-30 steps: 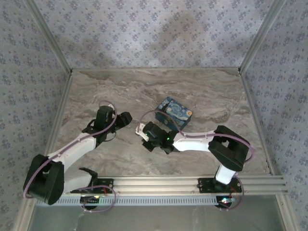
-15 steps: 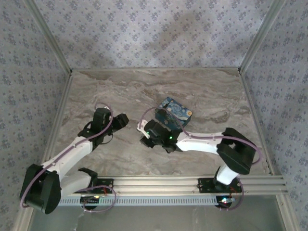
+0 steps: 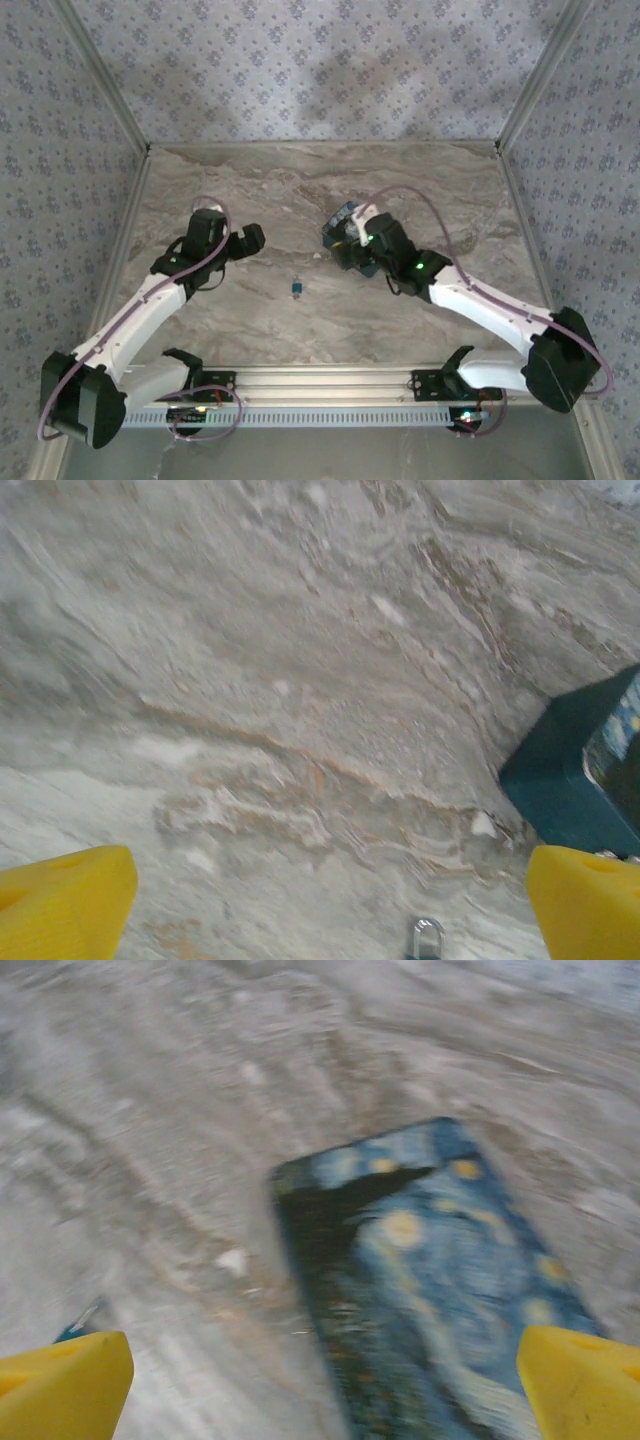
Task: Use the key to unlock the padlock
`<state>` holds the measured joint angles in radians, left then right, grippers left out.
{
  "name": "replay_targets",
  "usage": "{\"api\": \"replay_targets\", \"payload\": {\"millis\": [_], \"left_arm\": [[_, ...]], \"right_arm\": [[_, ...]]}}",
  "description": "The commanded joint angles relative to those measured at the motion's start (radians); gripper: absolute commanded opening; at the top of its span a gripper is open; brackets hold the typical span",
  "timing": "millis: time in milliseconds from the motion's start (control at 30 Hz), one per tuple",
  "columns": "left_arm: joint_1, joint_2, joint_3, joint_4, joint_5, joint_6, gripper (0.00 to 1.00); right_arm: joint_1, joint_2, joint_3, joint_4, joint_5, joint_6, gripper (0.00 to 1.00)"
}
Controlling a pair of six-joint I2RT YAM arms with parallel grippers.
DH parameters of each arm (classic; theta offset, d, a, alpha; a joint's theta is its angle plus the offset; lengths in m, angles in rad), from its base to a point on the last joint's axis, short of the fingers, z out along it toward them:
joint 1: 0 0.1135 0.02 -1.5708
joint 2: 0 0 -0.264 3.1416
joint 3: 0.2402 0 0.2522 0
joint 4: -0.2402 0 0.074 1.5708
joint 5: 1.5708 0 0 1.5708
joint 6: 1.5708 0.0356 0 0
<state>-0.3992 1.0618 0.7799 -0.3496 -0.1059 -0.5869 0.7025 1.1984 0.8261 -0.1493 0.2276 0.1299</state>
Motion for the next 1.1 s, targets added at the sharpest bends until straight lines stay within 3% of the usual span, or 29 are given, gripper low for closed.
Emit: {"api": "replay_targets", "payload": {"millis": [0,100,267,367,600,800,833,933,1000,1033,1067], "left_arm": [[0.011,0.025,0.079,-0.072,-0.189,0.143,1.00],[0.032,0.050,0.098,-0.048,-0.289,0.247,1.00],[0.124,0.081,0.022,0.155,-0.302,0.392,1.00],[0.191,0.083,-0.074,0.333,-0.266,0.427,1.00],[0.296,0.198,-0.235,0.665,-0.217,0.510,1.00],[0.322,0.331,-0.345,0.996,-0.190,0.548,1.00],[0.322,0.329,-0.340,0.985,-0.185,0.559,1.00],[0.342,0.393,-0.393,1.155,-0.136,0.575,1.00],[0.347,0.483,-0.445,1.339,-0.122,0.579,1.00],[0.345,0.491,-0.436,1.329,-0.126,0.584,1.00],[0.346,0.462,-0.399,1.206,-0.123,0.574,1.00]], "right_arm": [[-0.103,-0.057,-0.027,-0.024,0.104,0.085,1.00],[-0.203,-0.089,-0.086,0.058,0.252,0.098,1.00],[-0.331,-0.074,-0.223,0.252,0.458,-0.003,1.00],[-0.422,-0.023,-0.266,0.258,0.498,0.027,1.00],[-0.527,0.072,-0.418,0.559,0.402,0.006,1.00],[-0.555,0.138,-0.447,0.784,0.245,-0.085,1.00],[-0.565,0.149,-0.455,0.831,0.222,-0.118,1.00],[-0.593,0.170,-0.462,0.881,0.113,-0.154,1.00],[-0.632,0.231,-0.510,1.034,0.056,-0.172,1.00],[-0.651,0.279,-0.534,1.115,0.023,-0.170,1.00],[-0.669,0.338,-0.539,1.181,0.011,-0.160,1.00]]}}
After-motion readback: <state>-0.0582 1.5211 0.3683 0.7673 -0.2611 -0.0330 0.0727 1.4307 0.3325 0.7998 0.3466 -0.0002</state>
